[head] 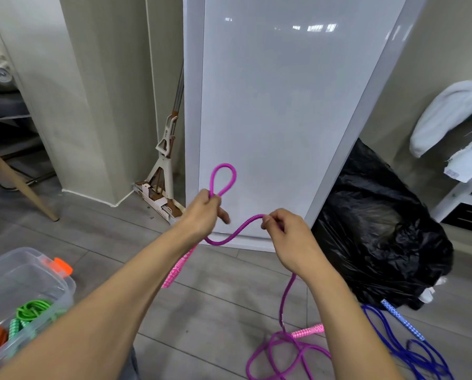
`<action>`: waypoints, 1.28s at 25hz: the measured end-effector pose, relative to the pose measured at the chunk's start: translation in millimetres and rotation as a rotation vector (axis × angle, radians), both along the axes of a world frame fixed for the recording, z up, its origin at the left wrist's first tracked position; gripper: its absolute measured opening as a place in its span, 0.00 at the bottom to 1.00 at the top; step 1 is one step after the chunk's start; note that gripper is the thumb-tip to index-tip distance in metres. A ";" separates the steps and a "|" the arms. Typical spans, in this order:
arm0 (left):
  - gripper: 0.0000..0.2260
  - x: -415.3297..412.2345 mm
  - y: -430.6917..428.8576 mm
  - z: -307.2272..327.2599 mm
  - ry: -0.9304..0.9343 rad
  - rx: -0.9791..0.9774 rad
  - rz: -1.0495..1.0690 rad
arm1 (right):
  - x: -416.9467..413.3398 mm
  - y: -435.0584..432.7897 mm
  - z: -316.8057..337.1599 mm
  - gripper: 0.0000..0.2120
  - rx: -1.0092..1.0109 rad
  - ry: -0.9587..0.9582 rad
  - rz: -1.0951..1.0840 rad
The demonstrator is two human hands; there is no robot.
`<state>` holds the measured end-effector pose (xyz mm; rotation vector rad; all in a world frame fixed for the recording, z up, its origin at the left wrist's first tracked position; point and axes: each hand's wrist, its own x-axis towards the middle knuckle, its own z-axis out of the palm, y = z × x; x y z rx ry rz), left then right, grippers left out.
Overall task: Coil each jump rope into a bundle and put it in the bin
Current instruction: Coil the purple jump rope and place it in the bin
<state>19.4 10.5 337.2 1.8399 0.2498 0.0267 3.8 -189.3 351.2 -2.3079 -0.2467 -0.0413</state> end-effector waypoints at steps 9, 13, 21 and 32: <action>0.09 -23.1 -39.6 2.1 0.039 -0.142 -0.322 | 2.8 10.8 -9.5 0.09 0.178 -0.118 -0.074; 0.10 -28.7 -41.6 7.0 0.151 -0.161 -0.341 | 0.1 13.5 -9.2 0.08 0.172 -0.093 -0.051; 0.20 -32.1 -32.7 11.2 0.148 -0.092 -0.524 | 0.3 12.4 -5.1 0.11 0.107 -0.043 -0.140; 0.16 -31.0 -16.6 15.7 -0.010 0.401 -0.601 | 2.0 8.3 -6.2 0.13 0.167 0.073 -0.133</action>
